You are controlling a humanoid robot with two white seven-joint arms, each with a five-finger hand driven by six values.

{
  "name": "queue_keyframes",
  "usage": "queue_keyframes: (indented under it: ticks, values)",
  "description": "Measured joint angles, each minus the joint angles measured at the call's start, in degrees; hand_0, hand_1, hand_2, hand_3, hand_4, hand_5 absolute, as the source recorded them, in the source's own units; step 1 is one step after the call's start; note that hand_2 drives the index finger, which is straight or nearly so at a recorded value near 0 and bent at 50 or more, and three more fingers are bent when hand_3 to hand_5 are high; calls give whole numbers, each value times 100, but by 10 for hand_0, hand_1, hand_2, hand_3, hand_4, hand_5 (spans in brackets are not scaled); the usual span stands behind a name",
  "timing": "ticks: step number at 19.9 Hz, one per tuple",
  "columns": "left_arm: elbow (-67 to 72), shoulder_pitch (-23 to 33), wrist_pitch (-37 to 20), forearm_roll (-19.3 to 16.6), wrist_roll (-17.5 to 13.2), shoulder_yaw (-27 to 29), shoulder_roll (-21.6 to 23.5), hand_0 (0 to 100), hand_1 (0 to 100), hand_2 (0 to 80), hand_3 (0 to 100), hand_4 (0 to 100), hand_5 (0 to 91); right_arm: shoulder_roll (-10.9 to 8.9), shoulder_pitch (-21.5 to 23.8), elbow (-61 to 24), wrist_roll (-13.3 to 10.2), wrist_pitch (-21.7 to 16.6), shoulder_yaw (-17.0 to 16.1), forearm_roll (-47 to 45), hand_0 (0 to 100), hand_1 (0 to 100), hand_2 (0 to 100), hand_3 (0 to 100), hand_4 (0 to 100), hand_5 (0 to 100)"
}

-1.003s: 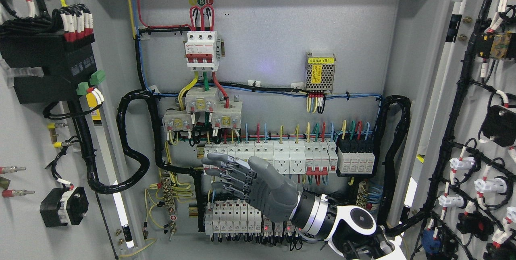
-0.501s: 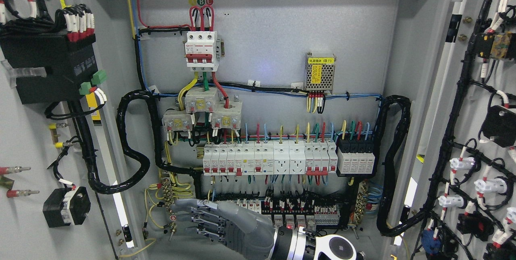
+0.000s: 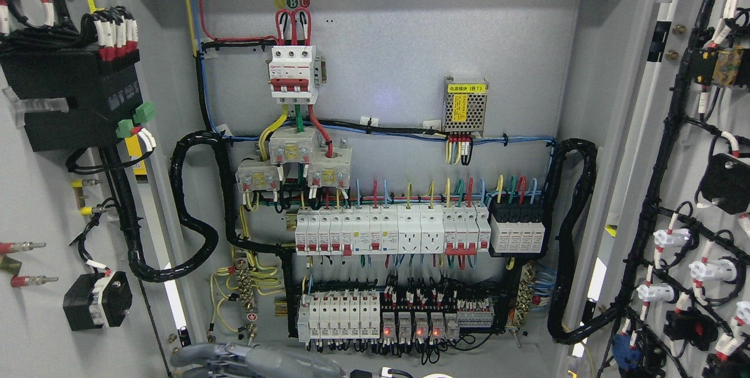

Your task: Open door with both hands

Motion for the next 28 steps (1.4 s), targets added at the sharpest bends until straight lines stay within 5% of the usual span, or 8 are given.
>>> queue_keyframes:
  ticks: [7,28]
  values:
    - [0,0,0,0,18,1,0,0,0,0,0,0,0,159,11,-35,-27,-43,352,-5,214,89,0,0,0,0]
    - [0,0,0,0,44,-2,5,0,0,0,0,0,0,334,-442,48,-620,4,1085,-9,214,89,0,0,0,0]
